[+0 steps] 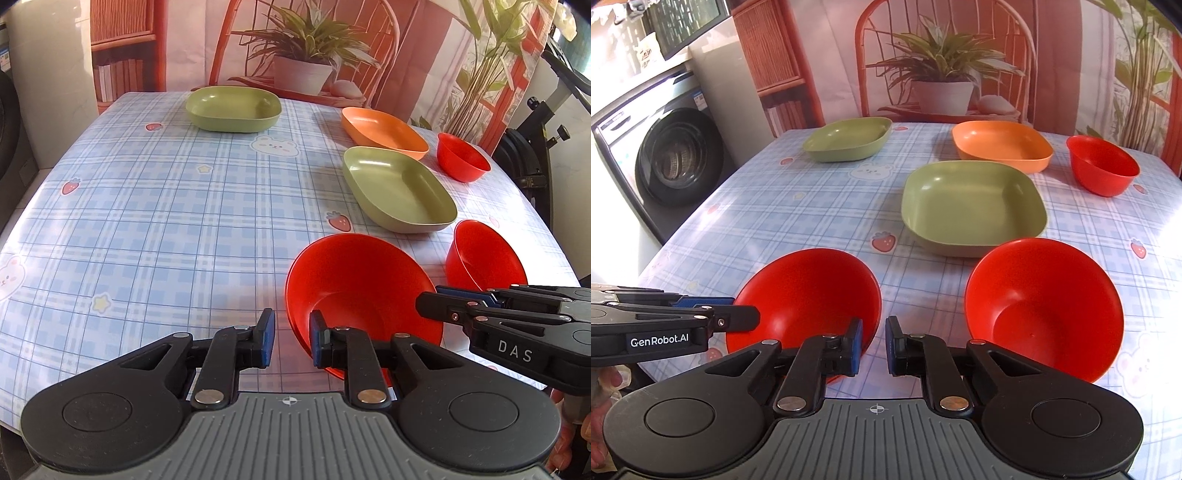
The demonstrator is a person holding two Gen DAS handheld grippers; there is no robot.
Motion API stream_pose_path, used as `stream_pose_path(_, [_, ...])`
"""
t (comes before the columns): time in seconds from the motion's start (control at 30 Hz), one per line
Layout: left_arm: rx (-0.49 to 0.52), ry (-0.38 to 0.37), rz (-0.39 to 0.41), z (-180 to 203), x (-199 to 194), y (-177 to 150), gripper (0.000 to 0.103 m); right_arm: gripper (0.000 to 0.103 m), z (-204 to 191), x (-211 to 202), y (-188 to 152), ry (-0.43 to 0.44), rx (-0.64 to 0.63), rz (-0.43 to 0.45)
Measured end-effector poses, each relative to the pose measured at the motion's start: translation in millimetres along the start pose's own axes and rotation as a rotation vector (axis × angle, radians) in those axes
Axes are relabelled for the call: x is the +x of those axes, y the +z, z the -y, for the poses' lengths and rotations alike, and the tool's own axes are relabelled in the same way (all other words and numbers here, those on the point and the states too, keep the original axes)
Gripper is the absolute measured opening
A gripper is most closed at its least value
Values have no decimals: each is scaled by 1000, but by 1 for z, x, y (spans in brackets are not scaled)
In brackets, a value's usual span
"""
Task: Organize plates and bowls
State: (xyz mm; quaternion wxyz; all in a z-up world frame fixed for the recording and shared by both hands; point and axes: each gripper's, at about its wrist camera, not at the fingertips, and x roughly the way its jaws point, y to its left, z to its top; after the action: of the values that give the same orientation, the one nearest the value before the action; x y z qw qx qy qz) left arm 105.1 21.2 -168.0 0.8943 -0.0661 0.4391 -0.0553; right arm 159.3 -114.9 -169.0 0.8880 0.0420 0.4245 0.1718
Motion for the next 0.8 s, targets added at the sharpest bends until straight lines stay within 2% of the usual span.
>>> stream_pose_path(0.17, [-20, -29, -7, -1, 0, -2, 12, 9, 1, 1, 0, 13, 6, -11])
stream_pose_path(0.63, [-14, -20, 2, 0, -2, -2, 12, 9, 1, -1, 0, 19, 2, 2])
stream_pose_path(0.8, [62, -7, 45, 9, -12, 8, 12, 9, -2, -10, 3, 8, -7, 40])
